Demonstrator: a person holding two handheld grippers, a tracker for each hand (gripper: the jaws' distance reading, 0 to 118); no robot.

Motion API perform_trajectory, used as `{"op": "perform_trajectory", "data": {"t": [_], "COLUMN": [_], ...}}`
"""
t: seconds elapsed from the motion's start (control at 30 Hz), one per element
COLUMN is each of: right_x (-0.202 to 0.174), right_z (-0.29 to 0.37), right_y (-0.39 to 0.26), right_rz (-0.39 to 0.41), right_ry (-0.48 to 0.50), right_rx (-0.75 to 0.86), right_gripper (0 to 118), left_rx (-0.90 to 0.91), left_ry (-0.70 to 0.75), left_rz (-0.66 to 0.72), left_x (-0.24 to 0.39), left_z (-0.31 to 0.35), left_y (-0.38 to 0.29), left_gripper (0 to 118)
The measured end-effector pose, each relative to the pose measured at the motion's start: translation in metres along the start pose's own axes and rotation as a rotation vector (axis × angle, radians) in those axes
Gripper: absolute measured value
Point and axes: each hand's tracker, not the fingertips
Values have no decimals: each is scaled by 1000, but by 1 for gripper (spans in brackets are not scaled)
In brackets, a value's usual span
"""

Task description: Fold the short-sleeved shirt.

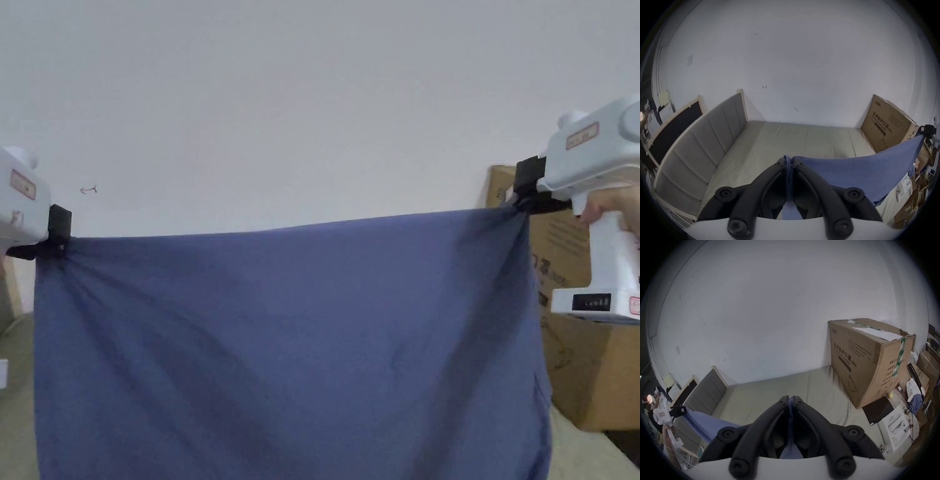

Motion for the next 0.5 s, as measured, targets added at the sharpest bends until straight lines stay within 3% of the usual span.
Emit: {"op": "perform_trajectory", "data": {"t": [0.17,0.27,0.43,0.5], "right_x": [-8,-13,-38,-44], "right_z": [-14,-16,-10,-2], "right_y": [45,74,113,124], "right_rz": [-78,-124,-73,-96], "right_ry": [-10,0,-11,11], "right_rx": [29,57,115,169], "right_gripper": [2,2,2,2], "left_rx": [35,42,113,183], "left_ry": [9,60,90,135], "left_rz": [15,-49,-30,-39], "left_x": [7,10,15,19], "left_z": [-15,-27,-25,-17], "left_y": [53,89,132,143], "left_gripper": [5,5,5,5]}}
